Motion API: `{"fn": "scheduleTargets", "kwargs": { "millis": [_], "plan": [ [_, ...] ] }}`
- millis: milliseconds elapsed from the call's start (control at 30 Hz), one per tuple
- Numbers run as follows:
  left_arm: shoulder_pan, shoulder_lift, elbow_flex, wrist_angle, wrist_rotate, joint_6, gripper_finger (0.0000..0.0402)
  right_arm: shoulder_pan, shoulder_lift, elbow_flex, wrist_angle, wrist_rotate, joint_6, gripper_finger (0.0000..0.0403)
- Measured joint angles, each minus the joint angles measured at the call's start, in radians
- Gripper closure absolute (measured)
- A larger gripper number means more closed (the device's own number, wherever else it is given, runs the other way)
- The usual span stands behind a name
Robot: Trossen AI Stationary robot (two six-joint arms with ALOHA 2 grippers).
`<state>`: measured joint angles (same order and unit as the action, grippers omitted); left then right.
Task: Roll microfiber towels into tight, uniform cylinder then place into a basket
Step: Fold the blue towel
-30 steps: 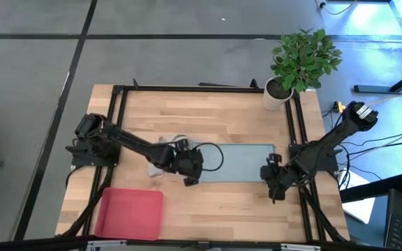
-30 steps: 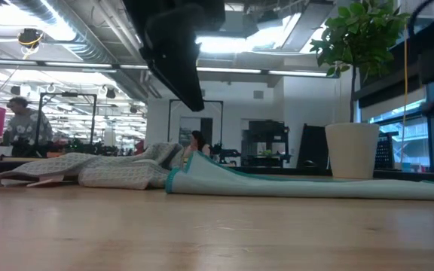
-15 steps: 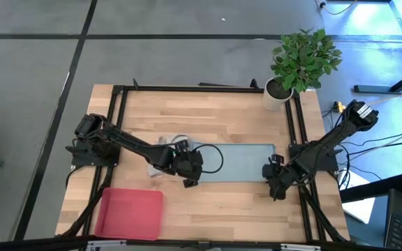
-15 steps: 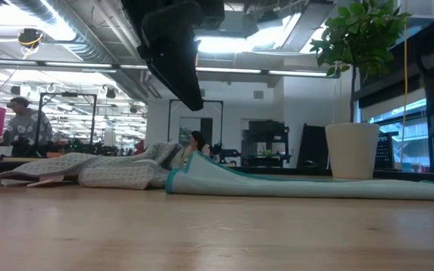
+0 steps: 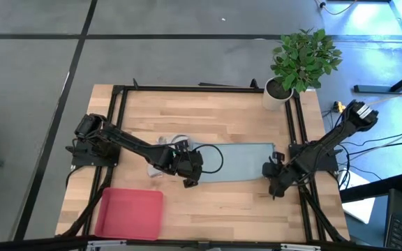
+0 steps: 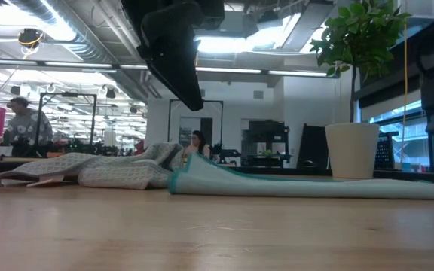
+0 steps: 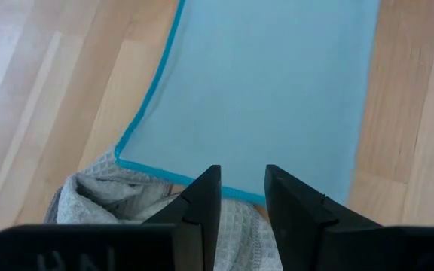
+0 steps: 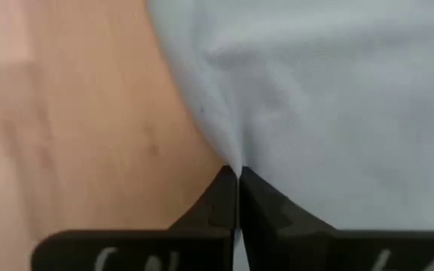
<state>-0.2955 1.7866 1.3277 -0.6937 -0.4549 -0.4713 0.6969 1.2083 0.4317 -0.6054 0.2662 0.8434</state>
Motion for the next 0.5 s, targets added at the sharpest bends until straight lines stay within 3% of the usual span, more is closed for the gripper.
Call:
{"fn": "scheduleTargets", "kwargs": {
  "millis": [267,500],
  "plan": [
    [0.000,0.000,0.000,-0.001,0.000,0.002,0.0307,-0.012,0.001,0.178,-0.323,-0.001,-0.043,0.0397],
    [0.000,0.000,0.000,-0.001,0.000,0.003,0.0308,-0.081,0.000,0.295,-0.342,0.096,-0.255,0.0399]
  ]
}}
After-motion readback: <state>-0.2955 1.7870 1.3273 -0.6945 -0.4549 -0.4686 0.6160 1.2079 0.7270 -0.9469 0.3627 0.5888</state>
